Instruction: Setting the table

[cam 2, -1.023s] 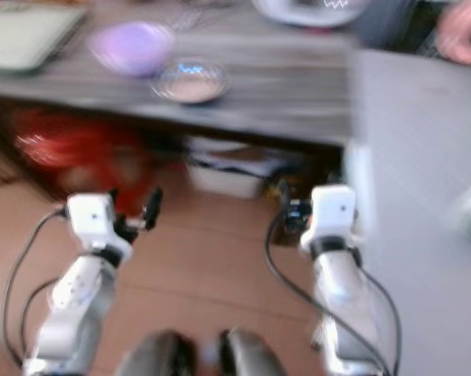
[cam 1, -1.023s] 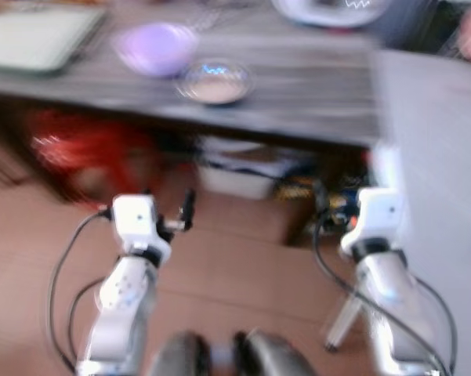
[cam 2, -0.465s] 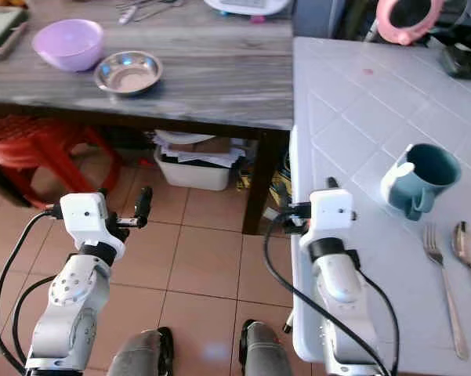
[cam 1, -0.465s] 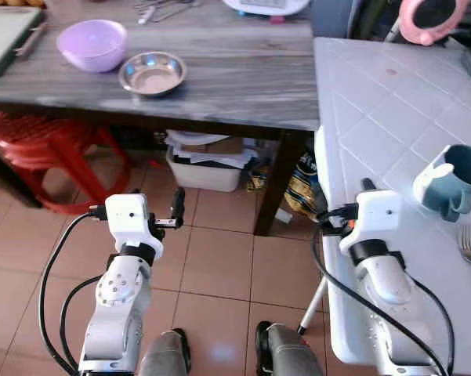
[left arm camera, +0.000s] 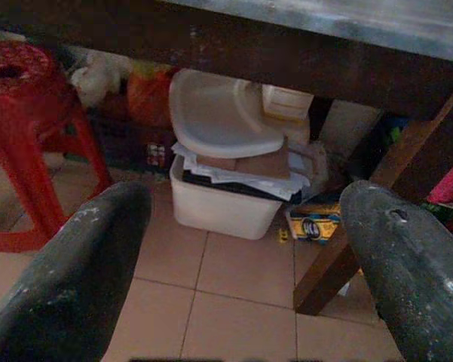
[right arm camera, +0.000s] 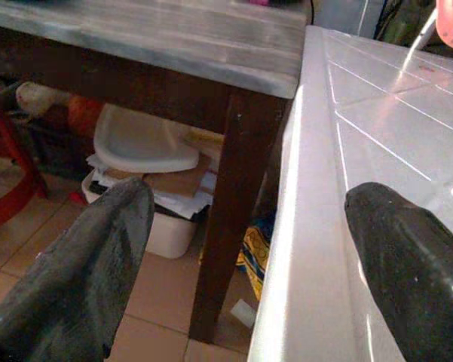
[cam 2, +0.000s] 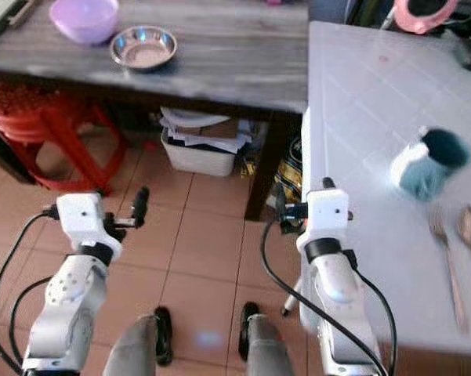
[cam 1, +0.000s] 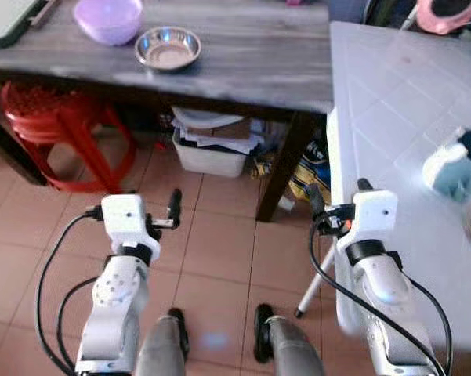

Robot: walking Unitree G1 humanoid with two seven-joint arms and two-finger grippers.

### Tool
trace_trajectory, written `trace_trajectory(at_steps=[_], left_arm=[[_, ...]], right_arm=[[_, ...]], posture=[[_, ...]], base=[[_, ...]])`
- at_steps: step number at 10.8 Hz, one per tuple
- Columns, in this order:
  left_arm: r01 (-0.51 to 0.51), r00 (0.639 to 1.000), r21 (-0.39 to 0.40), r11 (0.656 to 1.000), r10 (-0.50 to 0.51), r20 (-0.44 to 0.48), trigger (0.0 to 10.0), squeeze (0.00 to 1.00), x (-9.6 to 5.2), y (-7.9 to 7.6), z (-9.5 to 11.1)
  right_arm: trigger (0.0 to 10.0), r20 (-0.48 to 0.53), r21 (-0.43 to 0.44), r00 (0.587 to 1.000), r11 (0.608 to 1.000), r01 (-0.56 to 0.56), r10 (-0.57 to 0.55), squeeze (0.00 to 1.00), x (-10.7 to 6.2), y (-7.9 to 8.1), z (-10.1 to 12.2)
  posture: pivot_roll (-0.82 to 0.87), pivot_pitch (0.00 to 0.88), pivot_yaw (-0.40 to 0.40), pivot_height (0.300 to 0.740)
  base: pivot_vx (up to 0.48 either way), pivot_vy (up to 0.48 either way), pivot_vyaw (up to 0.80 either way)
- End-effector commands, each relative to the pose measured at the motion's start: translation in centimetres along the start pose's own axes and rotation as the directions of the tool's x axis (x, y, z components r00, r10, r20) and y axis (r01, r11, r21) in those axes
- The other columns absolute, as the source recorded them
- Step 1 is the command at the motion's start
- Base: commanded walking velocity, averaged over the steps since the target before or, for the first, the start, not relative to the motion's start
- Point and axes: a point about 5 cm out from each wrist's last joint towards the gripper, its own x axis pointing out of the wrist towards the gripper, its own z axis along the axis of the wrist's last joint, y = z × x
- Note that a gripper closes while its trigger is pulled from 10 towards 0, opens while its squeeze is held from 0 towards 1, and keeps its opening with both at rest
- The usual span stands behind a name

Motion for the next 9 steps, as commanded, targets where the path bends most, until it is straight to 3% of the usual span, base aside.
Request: trace_trajectory(at_steps=[1, 3, 5, 8, 9], left_arm=[[-0.008, 1.000, 0.006, 1.000, 0.008, -0.003, 10.0, 0.00, -0.26, 0.09, 0.04], [-0.001, 1.000, 0.005, 1.000, 0.001, 0.001, 10.0, 0.00, -0.23, 0.06, 0.11], [0.016, 1.000, -0.001, 1.000, -0.016, -0.006, 10.0, 0.00, -0.31, -0.24, -0.02], [0.058, 0.998, -0.010, 0.998, -0.058, 0.035, 10.0, 0.00, -0.16, -0.51, 0.56], [0.080, 0.996, -0.018, 0.997, -0.079, 0.049, 10.0, 0.00, -0.08, -0.79, 0.88]], right_arm=[[10.0, -0.006, -0.009, 1.000, 1.000, 0.009, -0.009, 0.00, -0.19, -0.38, -0.12], [10.0, -0.005, -0.014, 1.000, 1.000, 0.012, -0.012, 0.00, -0.05, -0.40, -0.10], [10.0, -0.008, -0.009, 1.000, 1.000, 0.028, -0.028, 0.00, 0.02, -0.64, -0.12], [10.0, -0.012, -0.008, 0.999, 0.999, 0.032, -0.032, 0.00, 0.17, -0.70, -0.12], [10.0, -0.007, -0.009, 1.000, 1.000, 0.029, -0.029, 0.00, 0.35, -0.67, -0.01]], posture=[[-0.05, 0.215, -0.010, 0.740], [-0.05, 0.216, -0.012, 0.740], [-0.05, 0.217, -0.012, 0.740], [-0.05, 0.218, -0.014, 0.740], [-0.05, 0.225, -0.012, 0.740]], base=[[-0.255, 0.000, 0.00], [0.000, 0.000, 0.00], [-0.279, 0.000, 0.00], [0.000, 0.000, -0.80], [0.000, -0.240, 0.00]])
